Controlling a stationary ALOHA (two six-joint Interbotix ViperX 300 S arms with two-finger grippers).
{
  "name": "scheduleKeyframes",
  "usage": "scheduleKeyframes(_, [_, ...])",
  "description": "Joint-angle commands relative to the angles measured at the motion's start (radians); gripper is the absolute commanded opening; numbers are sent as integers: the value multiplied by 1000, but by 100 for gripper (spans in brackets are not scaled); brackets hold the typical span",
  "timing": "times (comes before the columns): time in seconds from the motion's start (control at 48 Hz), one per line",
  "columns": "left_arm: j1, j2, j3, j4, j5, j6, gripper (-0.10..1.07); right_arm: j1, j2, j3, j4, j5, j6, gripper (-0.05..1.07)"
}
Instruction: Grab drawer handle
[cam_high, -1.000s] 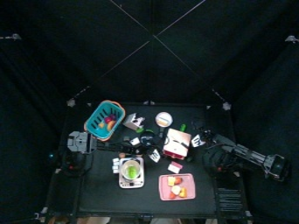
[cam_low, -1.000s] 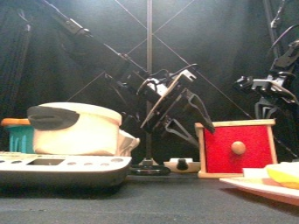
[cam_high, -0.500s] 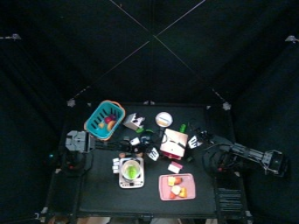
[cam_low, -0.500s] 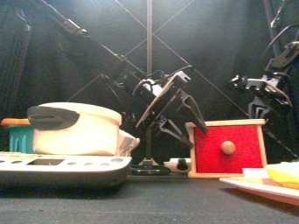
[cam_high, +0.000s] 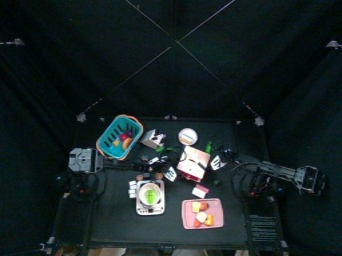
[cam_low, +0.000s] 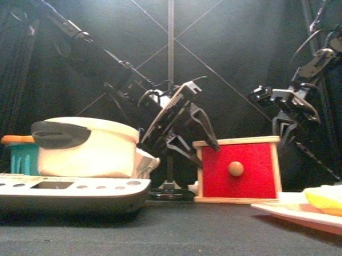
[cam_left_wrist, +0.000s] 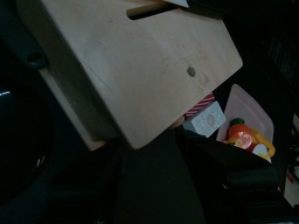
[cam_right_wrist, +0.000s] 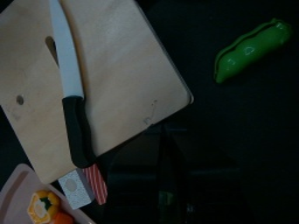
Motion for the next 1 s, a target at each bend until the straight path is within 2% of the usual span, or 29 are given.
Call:
scheduleKeyframes(0.0, [2,-48,0,-2,5,3,84,8,-23,-20,0,9,-2,47])
scheduleKeyframes(0.188, [-3,-55,9,-2,48,3,84,8,-57,-9,0,40,-3,47])
scheduleKeyframes(0.438, [-3,-26,-18,2,109,3,84,18,-115,-21,-12,74,-5,47])
scheduleKeyframes(0.646, [-2,0,-48,-2,109,3,84,34,-110,-31,-18,-18,-6,47])
scheduleKeyframes(0.979, [5,66,-132,-18,110,2,85,28,-32,-32,-66,-193,-6,47])
